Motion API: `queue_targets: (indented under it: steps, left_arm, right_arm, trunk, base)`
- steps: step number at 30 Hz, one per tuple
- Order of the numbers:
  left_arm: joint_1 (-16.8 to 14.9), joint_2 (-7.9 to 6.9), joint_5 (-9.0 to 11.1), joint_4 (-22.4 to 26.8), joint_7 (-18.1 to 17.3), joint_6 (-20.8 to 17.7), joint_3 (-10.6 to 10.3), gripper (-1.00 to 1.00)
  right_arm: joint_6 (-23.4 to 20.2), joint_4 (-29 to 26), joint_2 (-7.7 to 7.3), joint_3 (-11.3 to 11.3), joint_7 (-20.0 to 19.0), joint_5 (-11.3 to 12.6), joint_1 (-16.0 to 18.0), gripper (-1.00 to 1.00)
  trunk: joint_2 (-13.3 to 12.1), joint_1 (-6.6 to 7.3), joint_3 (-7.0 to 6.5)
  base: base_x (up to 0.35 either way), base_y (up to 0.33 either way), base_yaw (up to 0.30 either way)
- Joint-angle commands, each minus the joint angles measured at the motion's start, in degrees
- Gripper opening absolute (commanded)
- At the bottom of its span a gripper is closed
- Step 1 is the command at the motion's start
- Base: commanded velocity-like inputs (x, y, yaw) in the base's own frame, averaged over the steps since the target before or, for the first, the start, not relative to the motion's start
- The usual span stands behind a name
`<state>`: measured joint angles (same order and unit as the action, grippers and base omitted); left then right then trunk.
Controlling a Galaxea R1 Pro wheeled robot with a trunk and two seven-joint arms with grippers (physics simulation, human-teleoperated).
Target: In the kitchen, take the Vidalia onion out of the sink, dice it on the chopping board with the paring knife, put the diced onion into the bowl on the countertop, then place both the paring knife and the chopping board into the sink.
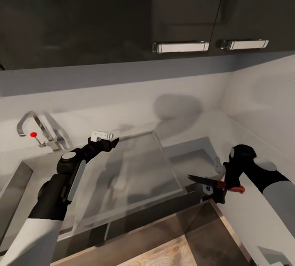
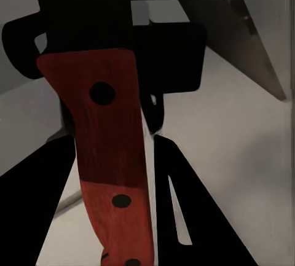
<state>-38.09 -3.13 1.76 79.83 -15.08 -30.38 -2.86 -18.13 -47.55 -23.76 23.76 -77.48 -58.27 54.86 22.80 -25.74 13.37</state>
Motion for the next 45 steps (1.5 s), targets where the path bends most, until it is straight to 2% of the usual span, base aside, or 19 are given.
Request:
queue_targets:
  steps: [1,18,30,35,36,40,45]
  left_arm:
    - [-0.1,-0.03,0.2,0.1,0.0,-0.4,0.0,1.0]
    - [-0.1,-0.03,0.2,0.1,0.0,-0.4,0.0,1.0]
    - [-0.1,-0.03,0.2,0.2,0.0,-0.4,0.0,1.0]
    - [-0.1,-0.03,0.2,0.2,0.0,-0.4,0.0,1.0]
    - [-0.1,-0.03,0.2,0.2,0.0,-0.4,0.0,1.0]
    - [-0.1,-0.06,0.2,0.2,-0.2,-1.0,0.0,1.0]
    - [-0.1,-0.11,0.2,0.4,-2.2,-2.4,0.0,1.0]
  right_arm:
    - [-0.7,-0.1,-0.06,0.2,-0.2,0.0,0.1,-1.0]
    - [-0.6,-0.2,-0.06,0.2,0.0,0.0,0.1,-1.0]
    - [-0.7,-0.7,0.02,-0.2,2.8,0.1,0.1,-1.0]
    - [-0.8,-0.9,0.03,-0.4,9.4,0.1,0.1,-1.0]
    - [-0.8,-1.0,0.03,-0.5,11.9,0.1,0.1,-1.0]
    - [-0.9,-1.2,0.03,-0.5,15.0,0.1,0.1,-1.0]
    - [-1.0,-3.0,0.03,-0.7,18.5,0.2,0.1,-1.0]
  trunk:
    - [0.1,-0.04,0.03]
    - [0.1,-0.04,-1.54]
    - [0.1,-0.04,-2.66]
    - [0.1,-0.04,-3.13]
    - [0.1,-0.04,-3.22]
    - [0.1,-0.04,-3.59]
    - [0.1,-0.04,-4.06]
  base:
    - [0.0,0.0,0.0]
    - [0.0,0.0,0.0]
    - [-0.013,0.0,0.0]
    - [-0.262,0.088,0.0]
    - [-0.31,0.122,0.0]
    - [-0.314,0.13,0.0]
    - [-0.318,0.137,0.0]
